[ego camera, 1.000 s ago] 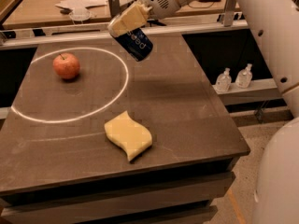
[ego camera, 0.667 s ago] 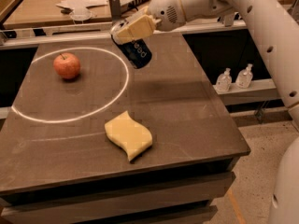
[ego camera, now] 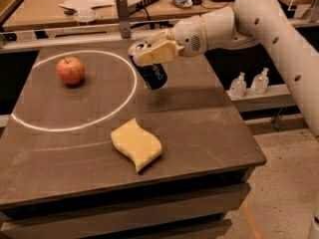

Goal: Place pepsi can upright

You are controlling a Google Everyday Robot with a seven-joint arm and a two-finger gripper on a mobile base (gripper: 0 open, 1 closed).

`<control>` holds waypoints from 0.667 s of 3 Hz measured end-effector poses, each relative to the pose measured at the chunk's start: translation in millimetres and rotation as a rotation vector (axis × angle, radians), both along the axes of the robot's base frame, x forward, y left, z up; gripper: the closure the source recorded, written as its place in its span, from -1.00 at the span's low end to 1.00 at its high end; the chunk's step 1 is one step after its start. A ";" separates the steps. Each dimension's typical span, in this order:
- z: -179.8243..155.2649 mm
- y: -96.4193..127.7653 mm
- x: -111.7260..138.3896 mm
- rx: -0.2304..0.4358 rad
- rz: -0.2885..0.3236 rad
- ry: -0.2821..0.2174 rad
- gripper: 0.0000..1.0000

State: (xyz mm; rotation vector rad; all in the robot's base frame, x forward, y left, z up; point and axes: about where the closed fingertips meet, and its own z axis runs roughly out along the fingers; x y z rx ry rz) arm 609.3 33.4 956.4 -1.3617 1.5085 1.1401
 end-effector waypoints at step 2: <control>-24.8 -11.6 -3.2 0.130 0.066 0.019 0.37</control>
Offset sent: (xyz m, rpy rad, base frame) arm -0.0027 -0.0222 -0.0308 0.1582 0.0185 0.0712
